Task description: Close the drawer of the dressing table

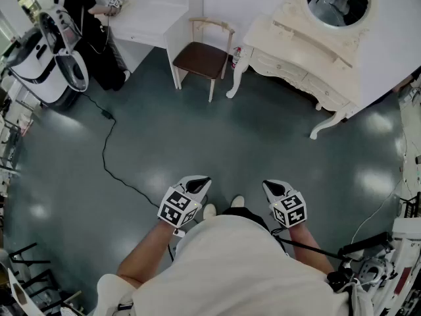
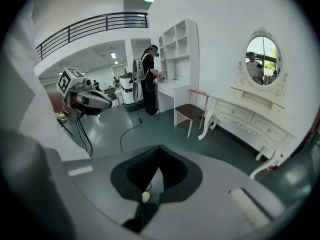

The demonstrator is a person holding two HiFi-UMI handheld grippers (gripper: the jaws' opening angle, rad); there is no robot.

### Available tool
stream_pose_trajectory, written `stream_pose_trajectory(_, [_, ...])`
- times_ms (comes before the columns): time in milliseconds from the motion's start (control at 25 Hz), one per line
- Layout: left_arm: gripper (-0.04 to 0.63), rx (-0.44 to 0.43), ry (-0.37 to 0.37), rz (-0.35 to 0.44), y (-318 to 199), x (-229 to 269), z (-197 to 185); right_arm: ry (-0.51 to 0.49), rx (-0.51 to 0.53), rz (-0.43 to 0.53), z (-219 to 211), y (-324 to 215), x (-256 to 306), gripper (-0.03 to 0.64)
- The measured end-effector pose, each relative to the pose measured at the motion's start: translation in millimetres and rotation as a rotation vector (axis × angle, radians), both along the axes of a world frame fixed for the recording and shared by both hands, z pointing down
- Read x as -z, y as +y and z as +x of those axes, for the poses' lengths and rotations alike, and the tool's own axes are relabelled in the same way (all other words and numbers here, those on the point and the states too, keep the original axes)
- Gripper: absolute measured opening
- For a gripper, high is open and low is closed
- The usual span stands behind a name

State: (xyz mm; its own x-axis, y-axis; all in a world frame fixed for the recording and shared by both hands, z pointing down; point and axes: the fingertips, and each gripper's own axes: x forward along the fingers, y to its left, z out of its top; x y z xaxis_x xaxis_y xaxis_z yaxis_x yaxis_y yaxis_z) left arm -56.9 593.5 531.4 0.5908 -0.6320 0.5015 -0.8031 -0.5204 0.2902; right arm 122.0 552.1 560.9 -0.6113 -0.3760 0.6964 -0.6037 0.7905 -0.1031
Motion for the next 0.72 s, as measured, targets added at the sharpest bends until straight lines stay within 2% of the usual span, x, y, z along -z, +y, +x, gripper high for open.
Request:
stream_pose_trajectory(160, [0.003, 0.003, 0.041, 0.022, -4, 15, 9, -0.011, -0.006, 0.024, -4, -10, 12, 0.0])
stream_pose_trajectory(560, [0.003, -0.065, 0.026, -0.006, -1, 17, 14, -0.058, -0.087, 0.003, -1, -3, 16, 0.0])
stream_pose_trajectory(720, [0.003, -0.064, 0.019, 0.013, -10, 24, 17, -0.066, -0.119, 0.032, 1, -11, 19, 0.002])
